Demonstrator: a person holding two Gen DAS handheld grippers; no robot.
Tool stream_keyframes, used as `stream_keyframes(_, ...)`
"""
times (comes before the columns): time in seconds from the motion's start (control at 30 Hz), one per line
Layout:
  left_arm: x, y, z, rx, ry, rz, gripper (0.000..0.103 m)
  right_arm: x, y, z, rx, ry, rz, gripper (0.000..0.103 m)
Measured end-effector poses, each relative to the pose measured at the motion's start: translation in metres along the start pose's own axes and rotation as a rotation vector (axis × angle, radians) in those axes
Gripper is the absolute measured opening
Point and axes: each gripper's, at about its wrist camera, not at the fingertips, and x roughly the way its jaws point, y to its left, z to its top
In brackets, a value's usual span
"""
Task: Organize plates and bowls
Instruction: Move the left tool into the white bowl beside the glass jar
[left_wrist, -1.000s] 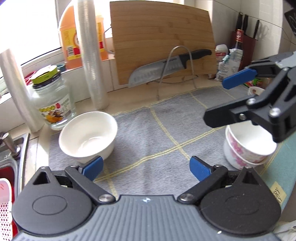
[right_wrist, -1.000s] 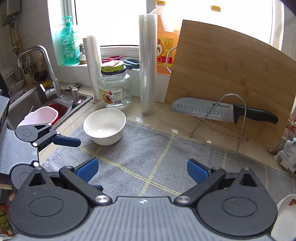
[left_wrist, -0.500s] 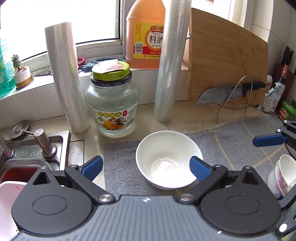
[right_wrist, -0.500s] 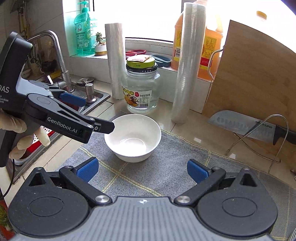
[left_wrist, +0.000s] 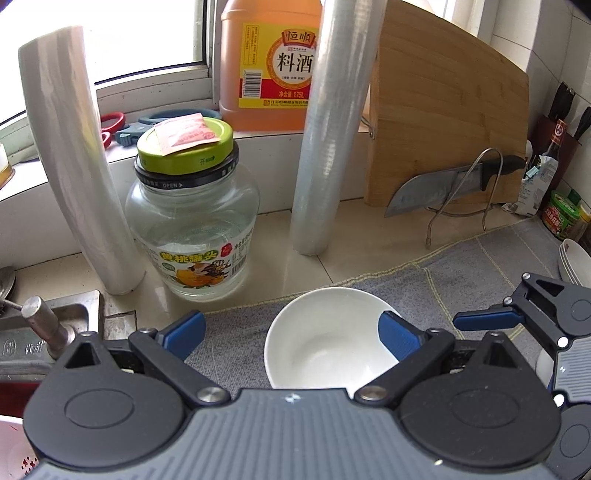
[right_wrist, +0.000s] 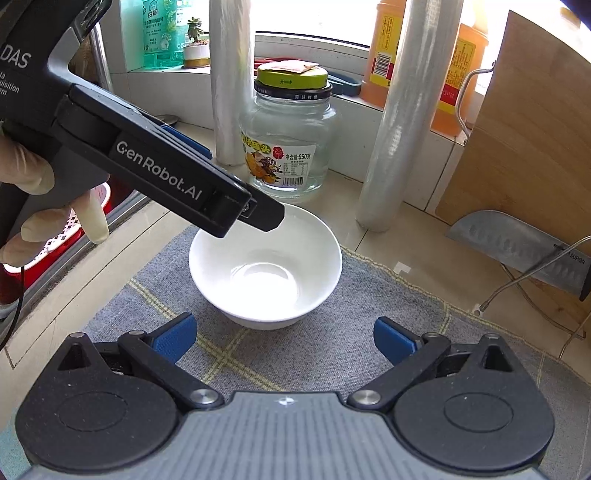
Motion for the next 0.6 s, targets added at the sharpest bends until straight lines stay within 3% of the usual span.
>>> stream_keyframes(0.6, 0.026, -0.003, 0.011, 0.074, 0.067, -0.066, 0.097, 0.032, -0.004, 0.003, 0.016, 0.029, 0.013, 0.103)
